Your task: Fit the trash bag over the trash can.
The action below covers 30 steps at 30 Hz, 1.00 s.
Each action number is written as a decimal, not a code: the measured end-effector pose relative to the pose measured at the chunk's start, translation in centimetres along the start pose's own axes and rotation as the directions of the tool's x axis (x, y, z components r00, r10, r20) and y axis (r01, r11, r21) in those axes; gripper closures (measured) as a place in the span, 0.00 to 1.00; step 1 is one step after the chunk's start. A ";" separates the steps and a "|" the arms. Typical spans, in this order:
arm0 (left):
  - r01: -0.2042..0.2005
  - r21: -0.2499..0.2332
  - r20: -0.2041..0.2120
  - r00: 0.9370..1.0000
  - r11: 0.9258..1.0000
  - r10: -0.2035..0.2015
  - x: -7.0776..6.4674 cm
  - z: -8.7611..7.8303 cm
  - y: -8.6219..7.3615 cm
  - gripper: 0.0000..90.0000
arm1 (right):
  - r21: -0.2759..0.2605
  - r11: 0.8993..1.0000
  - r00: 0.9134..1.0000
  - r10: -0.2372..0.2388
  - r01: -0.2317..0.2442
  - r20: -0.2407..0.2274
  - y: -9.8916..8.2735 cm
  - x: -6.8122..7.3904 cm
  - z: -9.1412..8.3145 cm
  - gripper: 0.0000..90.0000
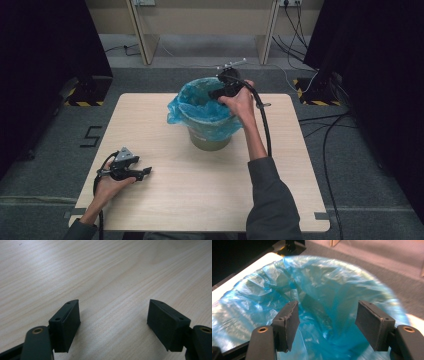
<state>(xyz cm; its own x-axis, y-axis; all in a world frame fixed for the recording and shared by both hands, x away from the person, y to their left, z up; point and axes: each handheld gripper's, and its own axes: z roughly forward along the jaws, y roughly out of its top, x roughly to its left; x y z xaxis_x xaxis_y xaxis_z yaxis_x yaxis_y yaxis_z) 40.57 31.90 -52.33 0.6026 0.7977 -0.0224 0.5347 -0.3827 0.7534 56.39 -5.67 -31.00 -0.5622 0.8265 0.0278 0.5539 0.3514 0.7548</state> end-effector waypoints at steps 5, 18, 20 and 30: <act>-0.004 0.004 0.002 1.000 1.000 0.004 0.0 0.0 0.0 0.26 | -0.053 0.999 1.000 -0.001 0.001 0.007 -0.8 -0.7 -2.3 0.39; -0.004 0.005 0.003 1.000 1.000 0.004 0.0 0.0 0.0 0.26 | -0.126 0.992 0.997 0.029 -0.021 0.065 -7.1 -4.0 -7.4 0.38; -0.004 0.004 0.004 1.000 1.000 0.004 0.0 0.0 0.0 0.26 | -0.127 0.992 0.997 0.029 -0.019 0.076 -7.9 -4.2 -7.8 0.38; -0.004 0.002 0.003 1.000 1.000 0.004 0.0 0.0 0.0 0.26 | -0.122 0.992 0.992 0.043 -0.029 0.116 -12.8 -5.4 -8.6 0.37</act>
<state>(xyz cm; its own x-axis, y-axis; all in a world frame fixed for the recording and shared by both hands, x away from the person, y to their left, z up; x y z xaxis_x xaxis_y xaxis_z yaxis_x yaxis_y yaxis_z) 40.56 31.89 -52.35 0.6069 0.7945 -0.0212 0.5331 -0.3872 0.7522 47.08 -18.39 -35.18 -0.4625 0.8865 -0.0159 0.4906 0.2708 0.8282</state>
